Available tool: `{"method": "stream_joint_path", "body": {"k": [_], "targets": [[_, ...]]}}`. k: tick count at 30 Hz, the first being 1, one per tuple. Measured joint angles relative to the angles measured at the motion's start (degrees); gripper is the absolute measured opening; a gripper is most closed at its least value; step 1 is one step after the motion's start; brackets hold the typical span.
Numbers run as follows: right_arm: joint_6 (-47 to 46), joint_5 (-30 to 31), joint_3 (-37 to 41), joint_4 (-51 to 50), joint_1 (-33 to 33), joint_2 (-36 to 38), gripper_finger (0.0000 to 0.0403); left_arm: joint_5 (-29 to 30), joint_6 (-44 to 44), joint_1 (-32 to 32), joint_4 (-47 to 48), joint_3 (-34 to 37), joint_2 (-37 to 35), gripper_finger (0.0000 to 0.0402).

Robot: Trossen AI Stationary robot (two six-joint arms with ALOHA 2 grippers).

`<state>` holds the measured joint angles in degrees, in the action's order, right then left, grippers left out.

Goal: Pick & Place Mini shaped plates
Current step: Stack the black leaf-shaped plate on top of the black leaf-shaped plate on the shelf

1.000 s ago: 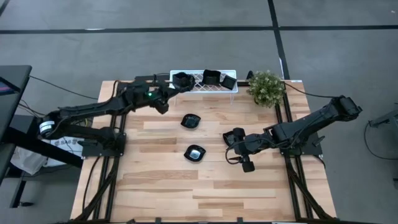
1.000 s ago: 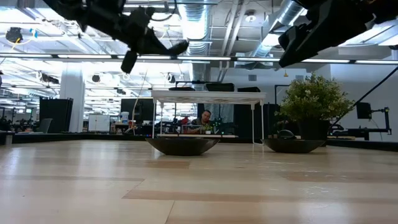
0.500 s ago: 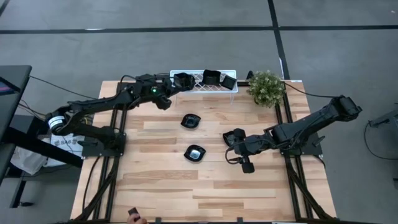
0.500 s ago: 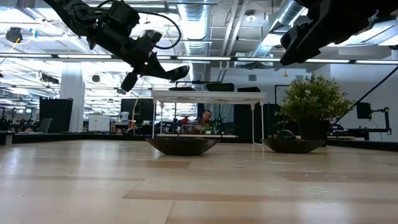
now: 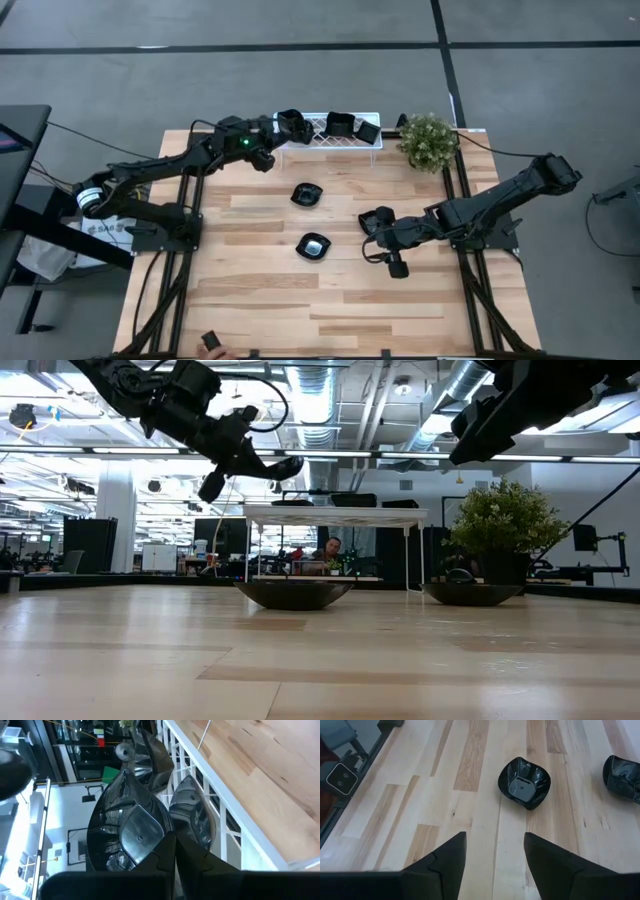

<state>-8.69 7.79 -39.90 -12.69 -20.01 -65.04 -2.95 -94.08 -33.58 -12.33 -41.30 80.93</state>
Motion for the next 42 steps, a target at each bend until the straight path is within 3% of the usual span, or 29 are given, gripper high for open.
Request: {"method": "stream_joint_path", "body": {"k": [6,16,23,34,42], "targets": [[0.01,-0.02,0.00,0.00,0.26,0.00,0.0192,-3.04,1.01,-0.30,0.28,0.00,0.00,0.0009],[0.07,0.00,0.00,-0.04,1.40,0.00,0.0197,-5.69,-11.91,-1.54,0.18,0.00,0.00,0.0010],[0.13,0.04,0.00,-0.04,1.40,0.00,0.0194,-11.06,-8.35,-2.81,-0.15,0.00,0.00,0.0010],[0.26,0.22,0.00,0.66,1.40,0.00,0.0194,-11.56,-9.14,-2.99,-1.79,0.00,0.25,0.0012],[1.70,0.24,0.00,1.36,1.80,-0.02,0.0192,-12.03,-9.18,-4.22,-5.23,0.00,4.20,0.0017]]}}
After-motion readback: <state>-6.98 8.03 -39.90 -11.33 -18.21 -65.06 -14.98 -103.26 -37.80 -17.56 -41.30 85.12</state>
